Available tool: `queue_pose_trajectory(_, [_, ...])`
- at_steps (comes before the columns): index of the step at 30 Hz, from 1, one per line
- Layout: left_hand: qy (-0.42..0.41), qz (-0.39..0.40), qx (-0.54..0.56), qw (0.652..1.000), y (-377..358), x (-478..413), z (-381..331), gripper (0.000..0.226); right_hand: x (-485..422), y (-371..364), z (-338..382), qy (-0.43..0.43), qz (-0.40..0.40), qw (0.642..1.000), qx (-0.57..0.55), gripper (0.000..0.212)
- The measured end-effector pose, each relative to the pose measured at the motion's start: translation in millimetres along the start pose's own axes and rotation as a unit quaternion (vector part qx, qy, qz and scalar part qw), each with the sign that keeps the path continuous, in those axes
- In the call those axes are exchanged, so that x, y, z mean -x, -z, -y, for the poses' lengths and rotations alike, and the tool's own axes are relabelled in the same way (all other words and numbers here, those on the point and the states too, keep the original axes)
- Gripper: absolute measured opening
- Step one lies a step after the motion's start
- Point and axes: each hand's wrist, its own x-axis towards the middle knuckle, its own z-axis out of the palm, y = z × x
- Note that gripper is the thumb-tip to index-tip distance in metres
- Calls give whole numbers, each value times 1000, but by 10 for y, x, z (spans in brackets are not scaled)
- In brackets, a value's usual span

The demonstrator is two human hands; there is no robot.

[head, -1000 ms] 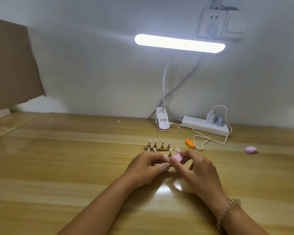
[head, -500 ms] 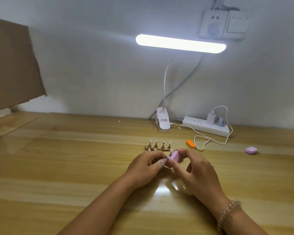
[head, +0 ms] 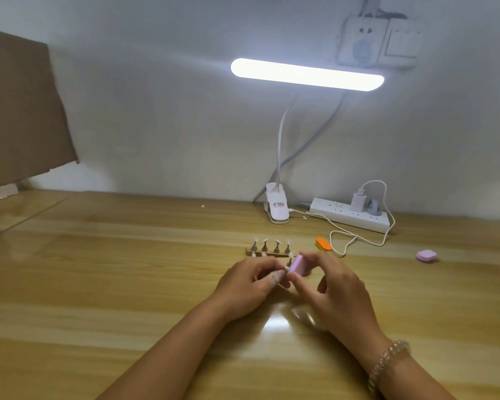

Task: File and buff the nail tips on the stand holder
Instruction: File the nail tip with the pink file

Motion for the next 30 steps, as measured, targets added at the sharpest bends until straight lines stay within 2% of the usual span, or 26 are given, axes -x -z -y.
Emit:
queue_pose_trajectory(2, [5,-6,-2,1000,4,6,4,21,30,-16,21,35,29,999,1,33])
queue_pose_trajectory(5, [11,-6,-3,1000,7,1,3,20,-16,-8,-6,0,18,999,-38,30])
queue_pose_trajectory(7, [7,0,-1,1000,5,2,-4,17,-20,0,-25,-12,3,1000,-24,28])
queue_pose_trajectory(10, [11,-8,4,1000,2,2,4,20,23,-17,12,21,42,999,-25,32])
queue_pose_trajectory(12, [11,-10,10,1000,-7,6,3,19,-10,-11,-3,-6,35,998,-49,32])
queue_pose_trajectory(14, [13,-11,17,1000,-16,4,-1,18,-33,2,-42,-31,15,999,-34,29])
queue_pose_trajectory(16, [20,-12,34,999,-16,0,10,17,-6,-8,-29,-13,29,999,1,30])
queue_pose_trajectory(18, [26,-11,44,999,-8,4,17,13,10,-18,1,3,44,999,1,31])
queue_pose_trajectory(22, [26,-6,28,999,-10,19,8,7,-26,1,-39,-29,26,999,1,33])
queue_pose_trajectory(25, [18,0,14,1000,-7,11,-3,12,12,-11,0,3,40,999,13,29])
queue_pose_trajectory(28, [22,1,16,1000,-16,9,8,11,-29,-1,-43,-36,23,999,-13,30])
queue_pose_trajectory(30, [9,2,14,1000,-16,12,15,20,-20,0,-48,-23,22,999,-5,31])
